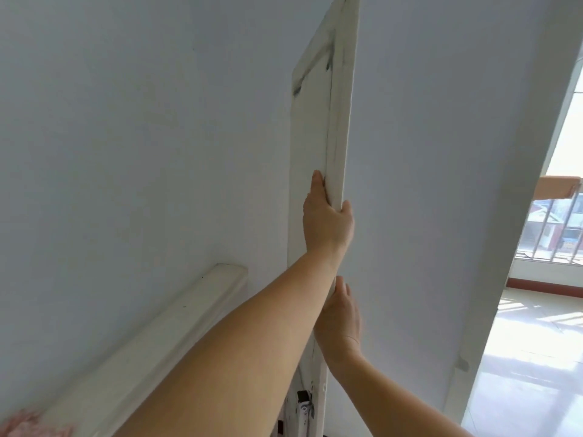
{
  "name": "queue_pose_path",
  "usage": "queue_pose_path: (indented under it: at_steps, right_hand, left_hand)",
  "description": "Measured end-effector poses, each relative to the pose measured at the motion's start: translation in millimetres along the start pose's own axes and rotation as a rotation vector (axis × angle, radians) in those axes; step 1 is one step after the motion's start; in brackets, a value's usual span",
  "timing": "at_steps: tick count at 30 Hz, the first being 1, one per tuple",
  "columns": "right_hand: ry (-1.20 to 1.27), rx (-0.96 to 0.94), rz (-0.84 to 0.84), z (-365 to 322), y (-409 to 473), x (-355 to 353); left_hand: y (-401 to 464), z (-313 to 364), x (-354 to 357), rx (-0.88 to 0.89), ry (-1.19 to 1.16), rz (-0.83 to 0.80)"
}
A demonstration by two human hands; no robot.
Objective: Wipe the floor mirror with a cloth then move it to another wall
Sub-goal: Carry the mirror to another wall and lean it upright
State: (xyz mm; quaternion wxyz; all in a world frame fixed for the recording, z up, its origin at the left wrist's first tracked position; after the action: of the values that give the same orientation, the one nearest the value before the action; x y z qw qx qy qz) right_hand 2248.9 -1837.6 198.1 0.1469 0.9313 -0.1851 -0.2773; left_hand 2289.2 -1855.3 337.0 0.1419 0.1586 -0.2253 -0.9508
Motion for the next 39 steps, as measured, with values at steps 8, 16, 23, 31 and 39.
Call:
queue_pose_path:
  at_steps: [8,16,23,31,39]
  right_hand:
    - [-0.173,-0.147,-0.035,-44.9,-12.5,37.8]
    - [-0.217,-0.255,-0.046,-83.7,-20.7,88.1]
    - [-0.318,-0.337,-0.017,-104.8,-25.1,123.3]
    - [-0.413,-0.438,0.117,-123.8,-32.2,155.5]
    - [-0.418,-0.525,0.064,-143.9,-44.8,182.1]
  left_hand:
    - [17.2,-24.3,-63.9,-0.06,-0.11,-0.01]
    - [36.7,-43.3,-124.8,-0.078,-0.136,-0.02]
    - [51.2,-62.1,-159.6,-0.094,-0.124,0.001]
    - [56.6,-82.1,-196.5,-0.124,-0.138,0.059]
    - [54.3,-99.1,-239.9,-0.177,-0.201,0.064]
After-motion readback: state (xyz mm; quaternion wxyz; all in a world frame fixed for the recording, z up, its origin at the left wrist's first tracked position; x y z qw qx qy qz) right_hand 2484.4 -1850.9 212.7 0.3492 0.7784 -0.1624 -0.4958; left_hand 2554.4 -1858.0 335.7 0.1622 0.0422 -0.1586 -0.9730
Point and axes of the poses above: each hand's wrist, its own y-axis towards the middle knuckle, its own x-axis out of the palm, z = x × y, the point moved 3 cm from there along y, towards the middle knuckle, and after that the axes turned 6 degrees about y, right-handed, at the moved point
